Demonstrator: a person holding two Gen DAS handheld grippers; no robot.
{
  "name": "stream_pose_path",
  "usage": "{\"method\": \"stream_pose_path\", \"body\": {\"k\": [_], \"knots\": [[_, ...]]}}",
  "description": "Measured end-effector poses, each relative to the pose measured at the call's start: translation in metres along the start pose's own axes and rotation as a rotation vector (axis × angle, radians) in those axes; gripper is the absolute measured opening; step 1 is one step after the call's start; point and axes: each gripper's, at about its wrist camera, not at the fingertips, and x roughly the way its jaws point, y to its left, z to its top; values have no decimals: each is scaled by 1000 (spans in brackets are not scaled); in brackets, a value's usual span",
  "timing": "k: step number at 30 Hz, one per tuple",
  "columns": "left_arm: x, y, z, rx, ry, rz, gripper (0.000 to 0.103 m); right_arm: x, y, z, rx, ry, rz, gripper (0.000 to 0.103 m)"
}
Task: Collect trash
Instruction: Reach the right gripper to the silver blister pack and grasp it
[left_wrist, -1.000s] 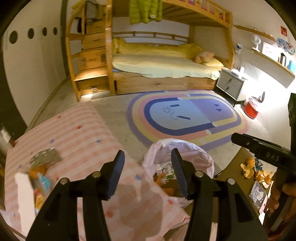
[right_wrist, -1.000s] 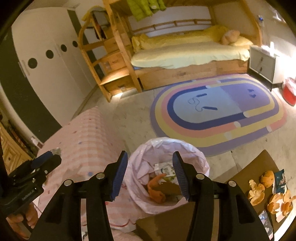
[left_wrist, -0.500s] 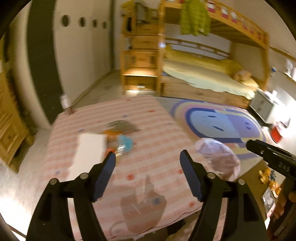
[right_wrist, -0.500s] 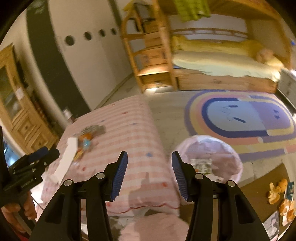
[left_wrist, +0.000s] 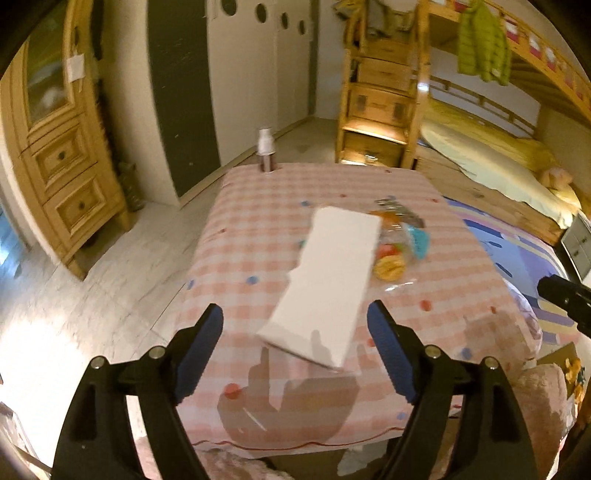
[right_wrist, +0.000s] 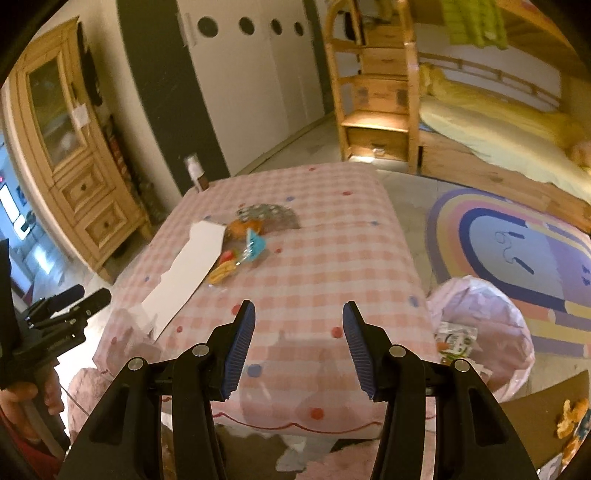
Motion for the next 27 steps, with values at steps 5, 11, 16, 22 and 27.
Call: {"method": "stream_pose_path", "body": {"k": [5, 11, 16, 22, 27], "knots": [[9, 15, -4, -21, 12, 4, 78, 21, 16, 2, -40, 28, 23, 50], [30, 19, -8, -3, 35, 32, 78, 58, 33, 9, -78, 78, 32, 39], [46, 25, -2, -8, 46, 62, 78, 81, 41, 18, -95, 88, 42, 40], [60, 28, 7, -14, 52, 65, 78, 104, 45, 40, -123, 81, 18, 40], [69, 30, 26, -19, 33, 58, 78, 125, 53, 63, -153, 66, 4, 61]]}}
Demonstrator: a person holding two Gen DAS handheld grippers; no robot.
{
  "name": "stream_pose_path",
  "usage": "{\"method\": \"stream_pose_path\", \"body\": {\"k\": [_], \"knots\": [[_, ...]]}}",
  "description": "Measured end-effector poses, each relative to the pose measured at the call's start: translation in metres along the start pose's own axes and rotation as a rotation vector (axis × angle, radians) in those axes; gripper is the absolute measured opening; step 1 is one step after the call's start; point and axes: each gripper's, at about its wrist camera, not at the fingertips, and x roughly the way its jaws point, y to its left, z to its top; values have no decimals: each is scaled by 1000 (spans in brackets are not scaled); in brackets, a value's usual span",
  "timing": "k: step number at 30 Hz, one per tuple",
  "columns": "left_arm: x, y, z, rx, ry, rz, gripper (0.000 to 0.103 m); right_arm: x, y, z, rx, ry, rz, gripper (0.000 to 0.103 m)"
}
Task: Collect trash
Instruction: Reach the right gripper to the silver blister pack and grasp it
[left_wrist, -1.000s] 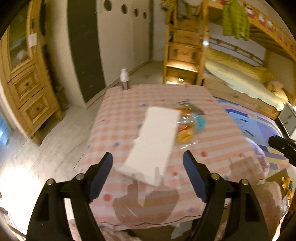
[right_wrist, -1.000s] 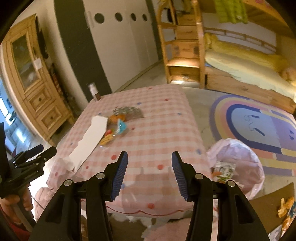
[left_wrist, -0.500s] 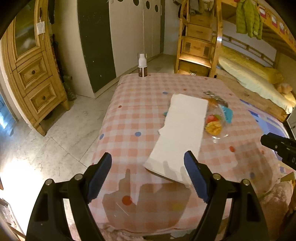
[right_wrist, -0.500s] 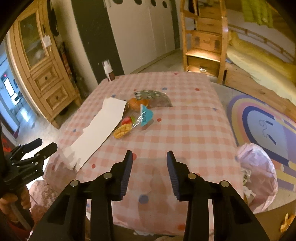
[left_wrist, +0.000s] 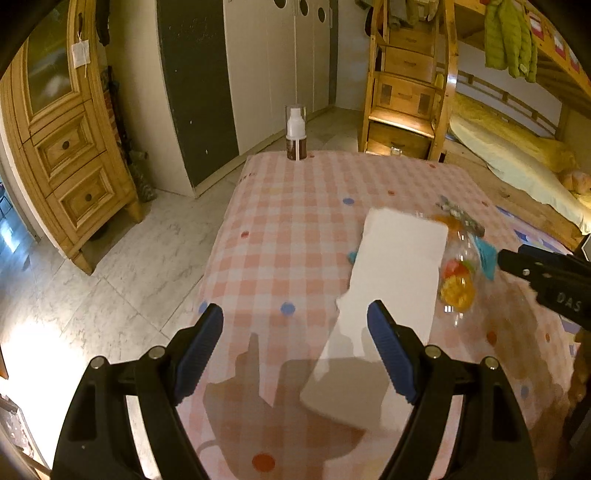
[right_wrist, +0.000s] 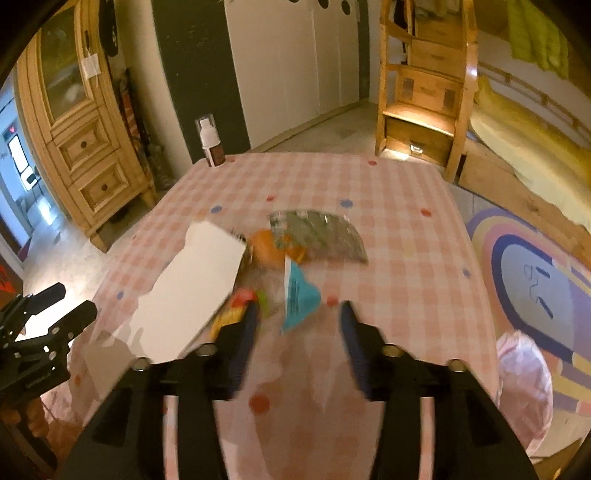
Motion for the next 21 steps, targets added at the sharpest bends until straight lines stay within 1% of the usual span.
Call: {"method": "stream_pose_path", "body": {"k": [3, 4, 8, 11, 13, 14, 16, 17, 19, 21], "knots": [[7, -1, 11, -6, -10, -3, 78, 14, 2, 15, -2, -4, -19, 68], [9, -1, 14, -4, -10, -4, 78, 20, 2, 21, 3, -7, -26, 69], [21, -3, 20, -2, -1, -11, 78, 44, 4, 39, -6, 6, -60, 69], [28, -3, 20, -4, 12, -18, 78, 59, 3, 45, -11, 34, -47, 68], [30, -4, 19, -3, 20, -22, 78, 64, 0, 46, -16, 54, -23, 61], [31, -5, 19, -3, 24, -21, 78, 65, 0, 46, -18, 62, -11, 53], [31, -5, 18, -4, 28, -22, 78, 59, -3, 45, -29, 63, 10, 51], [30, -5, 17, -4, 28, -22, 78, 54, -4, 43, -41, 59, 16, 47], [27, -7, 15, -1, 28, -24, 78, 43, -6, 38, -57, 61, 11, 37], [24, -9, 14, 2, 27, -26, 78, 33, -13, 29, -62, 69, 9, 35]]}}
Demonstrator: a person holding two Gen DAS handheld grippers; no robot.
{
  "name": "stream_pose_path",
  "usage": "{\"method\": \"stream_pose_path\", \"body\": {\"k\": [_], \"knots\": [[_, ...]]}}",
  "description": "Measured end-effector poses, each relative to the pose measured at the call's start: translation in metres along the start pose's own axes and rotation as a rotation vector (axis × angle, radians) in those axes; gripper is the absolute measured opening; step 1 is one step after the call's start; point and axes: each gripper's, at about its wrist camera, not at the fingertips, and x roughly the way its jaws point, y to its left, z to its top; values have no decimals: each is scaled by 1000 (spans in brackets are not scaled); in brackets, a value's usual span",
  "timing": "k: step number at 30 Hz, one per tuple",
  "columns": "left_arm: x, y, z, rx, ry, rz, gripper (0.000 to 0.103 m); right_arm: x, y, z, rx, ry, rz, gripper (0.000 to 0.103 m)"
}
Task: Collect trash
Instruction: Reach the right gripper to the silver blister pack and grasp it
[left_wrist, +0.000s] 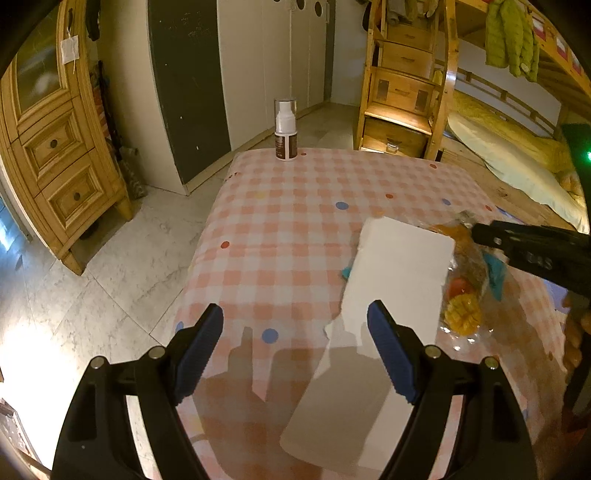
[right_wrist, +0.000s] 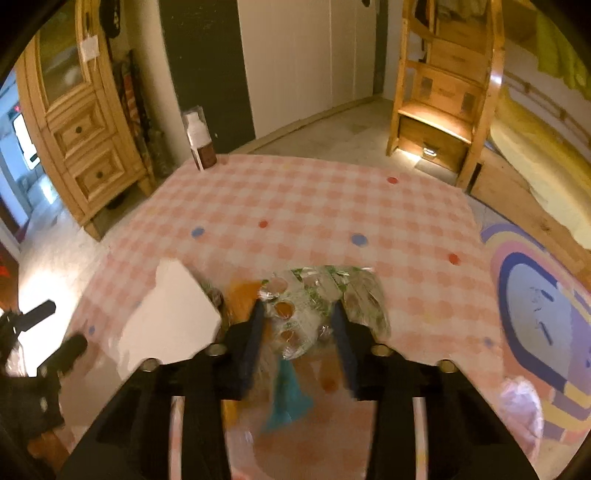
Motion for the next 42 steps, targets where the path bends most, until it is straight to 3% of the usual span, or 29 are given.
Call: {"method": "stream_pose_path", "body": {"k": [10, 18, 28, 32, 34, 38, 42], "knots": [[-16, -16, -10, 13, -2, -11, 78, -25, -31, -43, 35, 55, -58, 33], [-19, -20, -10, 10, -7, 7, 78, -22, -32, -27, 82, -1, -46, 35], [-6, -14, -9, 10, 10, 14, 78, 21, -43, -18, 197, 67, 19, 45], [-1, -14, -9, 13, 21, 10, 78, 25, -43, -15, 217, 57, 15, 46], [0, -14, -10, 16, 24, 8, 78, 26, -42, -15, 214, 50, 5, 41], [-2, -13, -10, 13, 21, 10, 78, 15, -42, -13, 216, 7, 11, 13], [-11, -13, -12, 6, 5, 12, 78, -15, -42, -11, 201, -53, 3, 3]]}}
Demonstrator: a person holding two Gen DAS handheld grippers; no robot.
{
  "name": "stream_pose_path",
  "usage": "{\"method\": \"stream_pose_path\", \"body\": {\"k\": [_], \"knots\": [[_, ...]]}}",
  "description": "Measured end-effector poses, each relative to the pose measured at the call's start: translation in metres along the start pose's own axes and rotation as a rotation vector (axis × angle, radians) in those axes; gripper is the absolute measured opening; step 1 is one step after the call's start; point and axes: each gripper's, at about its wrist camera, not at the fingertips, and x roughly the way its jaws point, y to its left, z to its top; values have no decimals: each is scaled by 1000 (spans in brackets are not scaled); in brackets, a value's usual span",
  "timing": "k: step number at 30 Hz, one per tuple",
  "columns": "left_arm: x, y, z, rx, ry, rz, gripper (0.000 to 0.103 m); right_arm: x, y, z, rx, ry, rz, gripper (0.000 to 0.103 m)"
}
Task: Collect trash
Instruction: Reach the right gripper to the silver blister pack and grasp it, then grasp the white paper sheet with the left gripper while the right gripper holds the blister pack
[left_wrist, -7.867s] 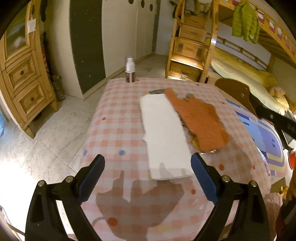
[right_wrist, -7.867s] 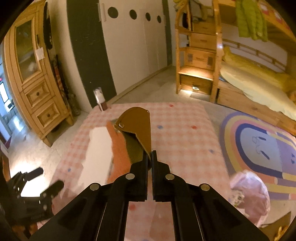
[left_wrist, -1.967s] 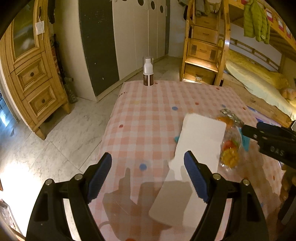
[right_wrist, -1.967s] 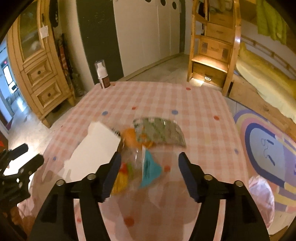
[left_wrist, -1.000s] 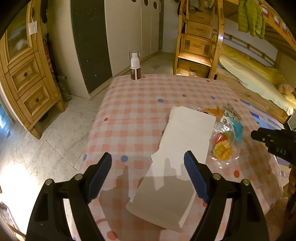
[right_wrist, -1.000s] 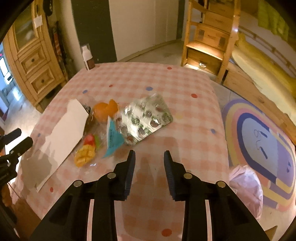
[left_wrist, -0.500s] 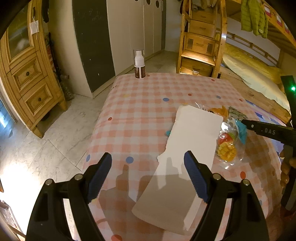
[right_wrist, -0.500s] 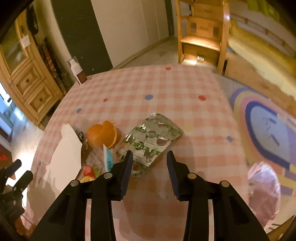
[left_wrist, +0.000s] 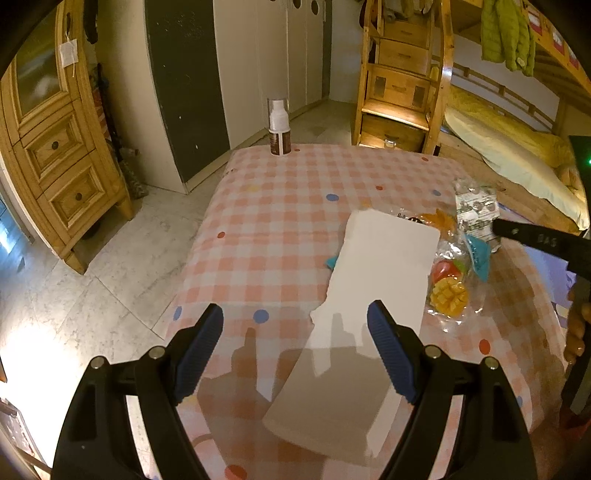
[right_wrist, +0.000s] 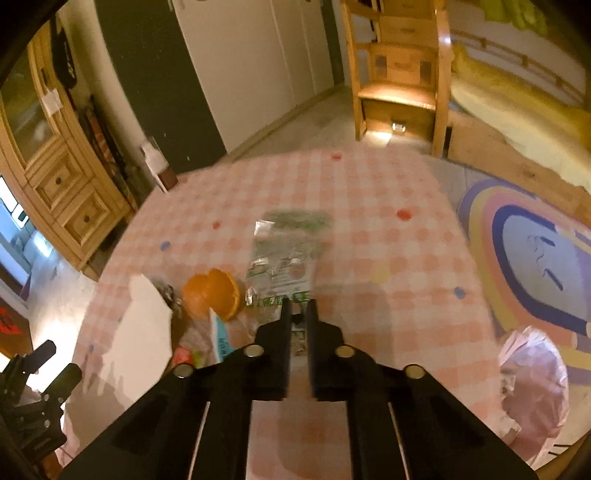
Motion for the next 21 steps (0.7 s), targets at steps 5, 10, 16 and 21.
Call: {"method": "stream_pose_path", "body": {"k": [5, 10, 16, 21], "knots": [[-18, 0, -6, 8, -19, -7, 78, -38, -2, -10, -34, -31, -32, 3], [-28, 1, -24, 14, -2, -42, 88, -69, -1, -36, -57, -33, -33, 3], [-31, -6, -49, 55, 30, -69, 88, -94, 7, -70, -74, -35, -32, 3], [-27, -11, -66, 89, 53, -87, 85, -109, 9, -88, -70, -37, -29, 3]]}}
